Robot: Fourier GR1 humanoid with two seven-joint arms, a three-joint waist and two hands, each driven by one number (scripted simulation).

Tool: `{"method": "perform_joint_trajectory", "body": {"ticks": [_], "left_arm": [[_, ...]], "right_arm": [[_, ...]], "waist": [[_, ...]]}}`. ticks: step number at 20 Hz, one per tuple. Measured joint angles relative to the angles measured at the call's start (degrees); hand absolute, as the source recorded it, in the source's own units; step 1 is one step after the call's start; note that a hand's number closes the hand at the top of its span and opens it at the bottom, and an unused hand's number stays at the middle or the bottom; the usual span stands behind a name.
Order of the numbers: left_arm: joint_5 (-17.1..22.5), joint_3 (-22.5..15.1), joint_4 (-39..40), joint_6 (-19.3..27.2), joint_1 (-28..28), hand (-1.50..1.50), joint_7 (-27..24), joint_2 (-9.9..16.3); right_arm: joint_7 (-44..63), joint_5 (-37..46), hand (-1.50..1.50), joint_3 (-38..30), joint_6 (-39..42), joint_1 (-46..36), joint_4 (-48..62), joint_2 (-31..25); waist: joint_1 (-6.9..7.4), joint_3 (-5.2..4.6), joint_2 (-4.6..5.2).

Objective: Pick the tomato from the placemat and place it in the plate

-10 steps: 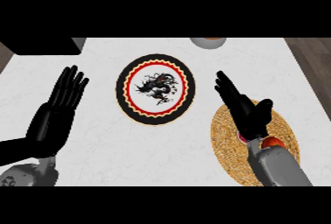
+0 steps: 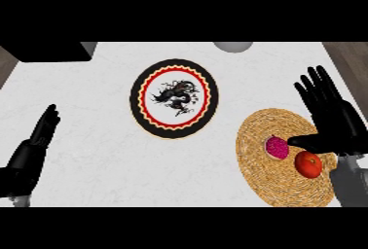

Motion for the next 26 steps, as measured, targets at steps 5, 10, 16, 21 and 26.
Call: {"method": "perform_joint_trajectory", "body": {"ticks": [5, 10, 16, 21, 26], "left_arm": [[-2.3, 0.9, 1.6, 1.1, 2.8, 0.0, 0.0, 1.5], [-5.2, 0.2, 2.9, 1.6, 2.8, 0.0, -0.6, -0.3], [-5.3, 1.0, 3.4, 0.6, 2.7, 0.0, -0.9, -0.2], [-5.8, 1.2, 3.8, 0.0, 1.5, 0.0, -0.1, -0.4], [-7.1, 1.2, 4.4, -0.1, 0.6, 0.0, 0.2, -1.5]], "right_arm": [[-6.1, -8.1, -1.5, -10.8, 4.9, 10.0, -2.3, -1.5], [-6.7, -15.5, -1.5, -18.1, 15.7, 16.8, -1.7, -5.6], [-5.7, -11.3, -1.5, -19.2, 28.1, 20.7, -0.5, -14.8], [-4.7, -3.5, -1.5, -18.5, 33.7, 18.8, 2.2, -22.3], [-4.2, 4.6, -1.5, -15.5, 37.0, 14.9, 6.0, -25.2]], "waist": [[-0.51, -0.03, -0.19], [0.23, -0.07, -0.08], [0.88, -0.09, 0.02], [1.53, -0.09, 0.16], [1.8, -0.09, 0.18]]}}
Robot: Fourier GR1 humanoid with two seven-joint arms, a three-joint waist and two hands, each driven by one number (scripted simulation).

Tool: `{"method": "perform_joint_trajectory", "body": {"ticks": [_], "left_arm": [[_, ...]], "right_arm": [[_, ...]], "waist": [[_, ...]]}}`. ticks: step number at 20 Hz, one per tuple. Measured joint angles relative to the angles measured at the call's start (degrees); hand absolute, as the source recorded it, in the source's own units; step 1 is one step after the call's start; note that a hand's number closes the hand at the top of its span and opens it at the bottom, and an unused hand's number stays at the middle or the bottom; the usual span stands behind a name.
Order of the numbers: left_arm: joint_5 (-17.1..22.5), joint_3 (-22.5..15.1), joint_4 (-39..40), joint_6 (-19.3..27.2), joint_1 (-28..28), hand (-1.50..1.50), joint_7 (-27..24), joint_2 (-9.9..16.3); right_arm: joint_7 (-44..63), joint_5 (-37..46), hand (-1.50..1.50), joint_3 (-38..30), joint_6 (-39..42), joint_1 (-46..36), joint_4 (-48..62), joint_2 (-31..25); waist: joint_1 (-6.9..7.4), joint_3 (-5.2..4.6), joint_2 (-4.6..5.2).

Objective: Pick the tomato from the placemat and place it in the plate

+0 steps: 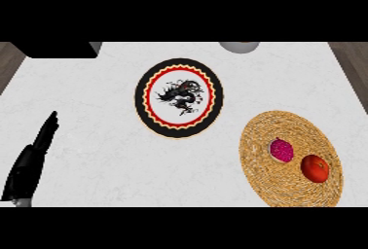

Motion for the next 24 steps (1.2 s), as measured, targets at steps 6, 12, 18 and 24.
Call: {"method": "perform_joint_trajectory", "body": {"ticks": [6, 12, 18, 24], "left_arm": [[-1.4, 0.3, -1.1, -0.5, 0.8, 0.0, 0.0, -1.0], [-1.7, 1.8, -1.5, -1.7, 1.3, 0.0, -0.1, -1.0], [-3.1, 2.8, -0.9, -2.4, 1.2, 0.0, -0.2, -2.3], [-4.5, 4.4, -0.6, -4.0, 1.2, 0.0, -0.6, -3.8]], "right_arm": [[0.5, 8.8, -1.5, 5.4, 3.1, -5.0, 4.1, -0.1], [-1.9, 18.9, -1.5, 10.6, 5.9, -9.5, 7.7, 0.1], [-10.3, 31.2, -1.5, 15.2, 6.9, -14.2, 15.0, 0.9], [-14.7, 38.7, -1.5, 18.0, 5.6, -17.2, 20.8, 3.3]], "waist": [[0.2, 0.01, -0.02], [0.29, 0.02, -0.01], [0.22, 0.04, 0.02], [0.04, 0.01, -0.04]]}}
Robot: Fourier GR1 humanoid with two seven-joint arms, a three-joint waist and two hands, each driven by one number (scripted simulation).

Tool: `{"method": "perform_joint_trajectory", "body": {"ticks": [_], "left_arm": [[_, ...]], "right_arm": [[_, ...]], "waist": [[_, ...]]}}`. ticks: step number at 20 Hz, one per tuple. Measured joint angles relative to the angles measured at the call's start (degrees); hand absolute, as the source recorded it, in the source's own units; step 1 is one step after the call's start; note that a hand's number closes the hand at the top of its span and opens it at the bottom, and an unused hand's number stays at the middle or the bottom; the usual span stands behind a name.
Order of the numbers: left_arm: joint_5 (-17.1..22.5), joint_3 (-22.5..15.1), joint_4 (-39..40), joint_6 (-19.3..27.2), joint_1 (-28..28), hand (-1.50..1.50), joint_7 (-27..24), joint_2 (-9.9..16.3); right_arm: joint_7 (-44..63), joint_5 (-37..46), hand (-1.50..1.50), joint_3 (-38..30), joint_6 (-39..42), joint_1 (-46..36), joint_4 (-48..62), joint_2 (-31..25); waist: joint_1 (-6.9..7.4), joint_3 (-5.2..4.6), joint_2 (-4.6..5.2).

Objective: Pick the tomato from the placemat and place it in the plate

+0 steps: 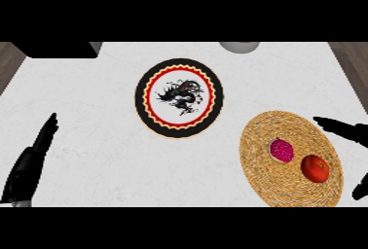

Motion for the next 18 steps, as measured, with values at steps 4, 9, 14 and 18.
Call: {"method": "perform_joint_trajectory", "body": {"ticks": [4, 9, 14, 18], "left_arm": [[-1.5, 0.4, 1.3, -0.1, -1.3, 0.0, 0.2, -1.6], [-2.0, 2.0, 1.4, -2.0, -1.7, 0.0, 0.1, -1.8], [-3.2, 3.0, -1.4, -2.8, 0.0, 0.0, 1.4, -2.8], [-4.1, 3.8, -2.6, -3.7, 1.5, 0.0, 1.2, -3.7]], "right_arm": [[-2.6, 3.3, -1.5, 2.0, -1.2, -0.3, 2.2, 1.2], [-4.0, 7.0, -1.5, 4.0, -2.5, -2.5, 6.2, 3.1], [-4.0, 9.0, -1.5, 4.5, -3.3, -2.1, 6.3, 5.1], [-5.1, 10.5, -1.5, 4.7, -4.1, -1.9, 7.0, 6.1]], "waist": [[-0.19, 0.0, 0.0], [-0.1, 0.0, 0.0], [-0.21, -0.02, -0.07], [-0.23, -0.02, -0.1]]}}
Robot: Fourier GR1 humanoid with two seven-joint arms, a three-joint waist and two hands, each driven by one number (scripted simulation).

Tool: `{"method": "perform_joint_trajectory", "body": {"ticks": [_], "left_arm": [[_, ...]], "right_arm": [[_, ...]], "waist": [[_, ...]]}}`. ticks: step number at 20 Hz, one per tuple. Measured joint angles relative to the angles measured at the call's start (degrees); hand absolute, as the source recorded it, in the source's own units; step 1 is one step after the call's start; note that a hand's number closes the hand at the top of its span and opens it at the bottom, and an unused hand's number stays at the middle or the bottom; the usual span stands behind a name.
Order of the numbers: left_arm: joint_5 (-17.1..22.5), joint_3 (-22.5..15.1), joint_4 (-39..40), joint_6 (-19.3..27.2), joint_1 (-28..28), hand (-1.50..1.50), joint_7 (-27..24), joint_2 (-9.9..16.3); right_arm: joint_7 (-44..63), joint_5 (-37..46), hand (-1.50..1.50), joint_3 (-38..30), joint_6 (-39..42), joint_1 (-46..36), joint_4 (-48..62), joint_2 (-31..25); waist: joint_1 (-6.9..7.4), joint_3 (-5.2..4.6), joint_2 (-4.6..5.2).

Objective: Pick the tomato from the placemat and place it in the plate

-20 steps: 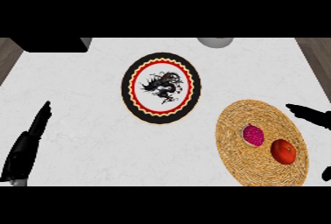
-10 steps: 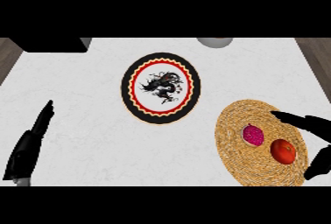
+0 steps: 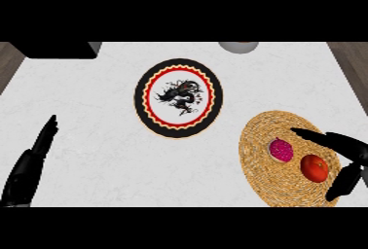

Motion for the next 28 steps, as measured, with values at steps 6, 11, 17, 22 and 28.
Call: {"method": "perform_joint_trajectory", "body": {"ticks": [6, 11, 17, 22, 28], "left_arm": [[-0.4, 1.7, 0.9, -1.3, -0.8, 0.0, -0.3, -0.1], [-1.1, 2.6, 2.2, -1.7, -1.0, 0.0, -1.6, -0.8], [-1.7, 2.6, 1.8, -2.3, -1.5, 0.0, -1.2, -1.4], [-2.3, 1.8, 2.0, -2.1, -3.2, 0.0, -0.4, -2.1], [-2.8, 2.0, 2.2, -2.1, -3.3, 0.0, -0.4, -2.2]], "right_arm": [[-4.3, 1.5, 1.5, 0.2, -3.6, 0.0, 3.0, 1.3], [-7.1, 2.0, 1.5, 0.0, -5.6, -0.7, 5.1, 1.1], [0.6, 5.5, 1.5, -1.5, -13.1, -5.4, 6.3, 2.7], [13.1, 13.5, 1.5, -2.2, -28.2, -12.1, 9.0, 3.6], [19.3, 19.6, 1.5, -3.7, -43.7, -17.7, 11.5, 5.2]], "waist": [[-0.08, -0.42, -0.2], [-0.11, -0.49, -0.22], [0.31, -0.31, -0.01], [1.53, -0.06, 0.49], [1.25, 0.02, 0.39]]}}
